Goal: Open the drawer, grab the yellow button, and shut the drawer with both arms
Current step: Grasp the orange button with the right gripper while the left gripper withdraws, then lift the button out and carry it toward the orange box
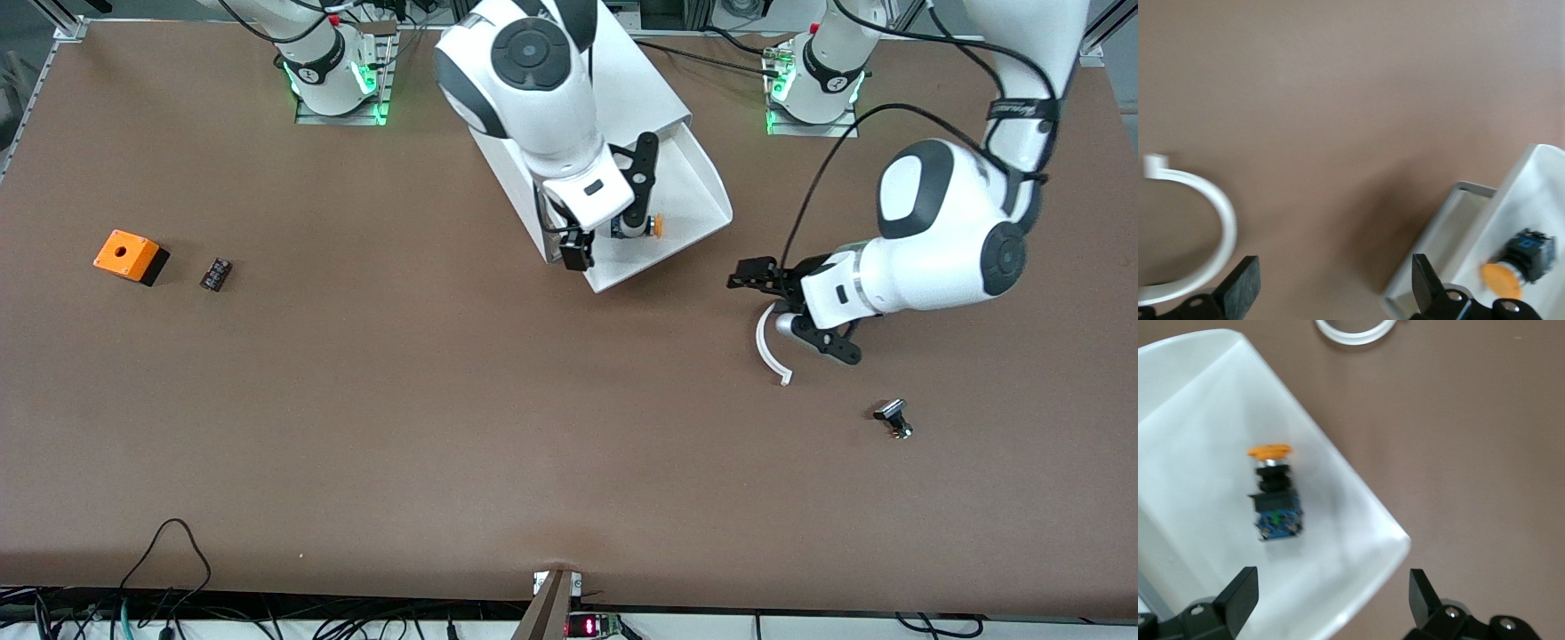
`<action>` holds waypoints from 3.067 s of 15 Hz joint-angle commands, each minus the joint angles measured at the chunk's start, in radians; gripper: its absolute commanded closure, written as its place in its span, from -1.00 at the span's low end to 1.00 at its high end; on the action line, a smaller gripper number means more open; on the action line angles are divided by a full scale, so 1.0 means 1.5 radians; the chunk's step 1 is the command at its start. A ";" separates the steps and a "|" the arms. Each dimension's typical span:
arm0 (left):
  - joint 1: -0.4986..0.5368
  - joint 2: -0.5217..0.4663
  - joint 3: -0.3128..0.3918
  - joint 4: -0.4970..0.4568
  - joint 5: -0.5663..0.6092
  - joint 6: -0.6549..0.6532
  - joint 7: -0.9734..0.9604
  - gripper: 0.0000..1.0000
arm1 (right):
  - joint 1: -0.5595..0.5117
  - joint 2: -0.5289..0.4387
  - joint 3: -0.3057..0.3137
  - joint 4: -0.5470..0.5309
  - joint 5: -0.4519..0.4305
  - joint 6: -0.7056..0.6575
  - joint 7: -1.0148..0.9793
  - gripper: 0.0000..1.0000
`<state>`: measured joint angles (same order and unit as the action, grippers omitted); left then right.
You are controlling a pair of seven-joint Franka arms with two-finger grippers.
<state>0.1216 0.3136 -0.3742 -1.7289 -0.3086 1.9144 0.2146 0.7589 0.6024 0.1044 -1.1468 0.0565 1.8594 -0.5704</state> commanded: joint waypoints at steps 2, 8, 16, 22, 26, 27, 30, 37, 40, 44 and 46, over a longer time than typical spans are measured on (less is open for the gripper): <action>0.020 -0.016 0.012 0.075 0.098 -0.035 -0.007 -1.00 | 0.035 0.037 -0.008 0.028 -0.008 -0.013 -0.009 -1.00; 0.031 -0.027 0.021 0.168 0.236 -0.114 -0.008 -1.00 | 0.066 0.066 -0.025 0.030 -0.011 0.008 -0.006 -1.00; 0.051 -0.037 0.049 0.206 0.262 -0.190 -0.084 -1.00 | 0.093 0.075 -0.025 0.029 -0.070 0.007 -0.011 -0.85; 0.063 -0.142 0.072 0.126 0.261 -0.218 -0.087 -1.00 | 0.095 0.075 -0.025 0.028 -0.071 0.006 -0.013 -0.37; 0.059 -0.198 0.118 0.048 0.220 -0.167 -0.092 -1.00 | 0.096 0.073 -0.026 0.029 -0.072 0.000 -0.012 -0.11; 0.055 -0.206 0.128 0.033 0.213 -0.161 -0.093 -1.00 | 0.096 0.072 -0.026 0.030 -0.072 0.000 -0.013 -0.01; 0.054 -0.212 0.128 0.027 0.212 -0.163 -0.156 -1.00 | 0.097 0.069 -0.040 0.030 -0.073 -0.014 -0.014 0.22; 0.053 -0.211 0.129 0.027 0.213 -0.166 -0.170 -1.00 | 0.105 0.029 -0.060 0.033 -0.073 -0.040 -0.003 0.38; 0.054 -0.206 0.129 0.028 0.212 -0.162 -0.169 -1.00 | 0.105 -0.033 -0.097 0.029 -0.066 -0.040 0.023 0.38; 0.051 -0.203 0.128 0.035 0.214 -0.162 -0.163 -1.00 | 0.059 -0.082 -0.140 -0.003 -0.061 -0.031 0.028 0.38; 0.033 -0.194 0.128 0.038 0.217 -0.162 -0.163 -1.00 | 0.013 -0.121 -0.140 -0.077 -0.046 -0.017 0.046 0.38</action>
<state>0.1983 0.0255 -0.1890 -1.6625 0.0244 1.6585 -0.0327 0.8361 0.4858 -0.1121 -1.1300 -0.0383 1.8003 -0.5349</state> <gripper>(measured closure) 0.000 0.595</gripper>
